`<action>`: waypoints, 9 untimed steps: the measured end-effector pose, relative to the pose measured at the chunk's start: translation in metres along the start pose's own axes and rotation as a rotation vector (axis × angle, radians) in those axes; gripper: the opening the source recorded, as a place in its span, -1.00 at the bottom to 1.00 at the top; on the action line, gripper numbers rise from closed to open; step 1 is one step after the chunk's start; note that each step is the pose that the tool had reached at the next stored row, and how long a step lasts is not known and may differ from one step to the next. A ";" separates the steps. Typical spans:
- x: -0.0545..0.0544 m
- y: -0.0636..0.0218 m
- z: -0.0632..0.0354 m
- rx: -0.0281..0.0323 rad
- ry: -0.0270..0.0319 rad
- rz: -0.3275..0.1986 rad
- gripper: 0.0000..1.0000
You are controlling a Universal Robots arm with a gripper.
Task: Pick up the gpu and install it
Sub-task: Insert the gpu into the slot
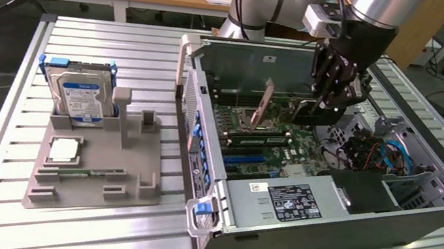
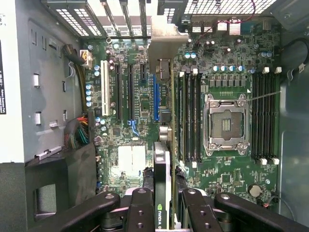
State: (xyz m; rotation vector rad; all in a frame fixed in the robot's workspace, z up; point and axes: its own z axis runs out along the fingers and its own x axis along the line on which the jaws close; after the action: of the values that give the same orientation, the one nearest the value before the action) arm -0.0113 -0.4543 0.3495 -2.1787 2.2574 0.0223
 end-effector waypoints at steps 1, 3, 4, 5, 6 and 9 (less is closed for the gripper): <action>0.000 0.0000 0.0002 0.0000 0.0000 0.000 -0.45; 0.000 0.0004 0.0010 0.0001 -0.0003 0.000 -0.45; 0.000 0.0007 0.0014 0.0004 -0.0002 0.000 -0.45; 0.000 0.0010 0.0020 0.0005 -0.0002 -0.001 -0.45; 0.000 0.0012 0.0027 0.0008 -0.0002 -0.002 -0.45; 0.000 0.0024 0.0050 0.0029 -0.0002 -0.007 -0.45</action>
State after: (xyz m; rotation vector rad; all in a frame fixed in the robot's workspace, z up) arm -0.0137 -0.4543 0.3445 -2.1855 2.2478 0.0192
